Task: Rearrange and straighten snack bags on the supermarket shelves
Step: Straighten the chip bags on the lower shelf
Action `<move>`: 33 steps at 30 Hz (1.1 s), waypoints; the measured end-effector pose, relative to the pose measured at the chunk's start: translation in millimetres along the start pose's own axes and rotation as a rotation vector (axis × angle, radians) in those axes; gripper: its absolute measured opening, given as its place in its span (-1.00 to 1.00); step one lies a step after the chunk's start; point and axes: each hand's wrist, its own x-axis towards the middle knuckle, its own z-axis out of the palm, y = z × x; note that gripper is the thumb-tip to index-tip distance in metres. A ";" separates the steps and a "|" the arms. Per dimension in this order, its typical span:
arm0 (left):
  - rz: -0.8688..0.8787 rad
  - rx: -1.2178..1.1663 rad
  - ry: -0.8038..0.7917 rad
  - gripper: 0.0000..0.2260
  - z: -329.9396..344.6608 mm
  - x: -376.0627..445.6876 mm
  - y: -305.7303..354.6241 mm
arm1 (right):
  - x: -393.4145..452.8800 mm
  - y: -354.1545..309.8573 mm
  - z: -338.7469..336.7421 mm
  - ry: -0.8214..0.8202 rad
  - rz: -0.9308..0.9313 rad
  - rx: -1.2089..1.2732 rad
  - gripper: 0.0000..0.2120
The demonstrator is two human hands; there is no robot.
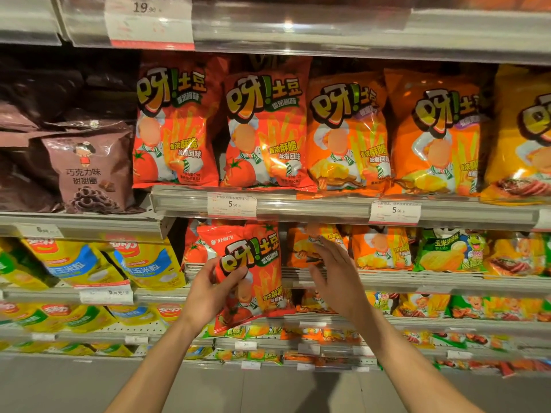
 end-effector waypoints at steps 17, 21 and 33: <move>0.025 0.108 -0.090 -0.42 -6.2 25.7 -0.9 | -25.2 -68.3 45.0 -0.195 0.515 0.931 -0.32; 0.220 0.353 0.098 -0.49 -15.7 29.3 -7.6 | -4.3 -78.8 39.0 -0.061 0.521 0.850 -0.55; 0.342 0.787 0.011 -0.61 -50.7 48.6 -18.7 | 43.7 -113.5 41.0 -0.015 0.379 0.490 -0.38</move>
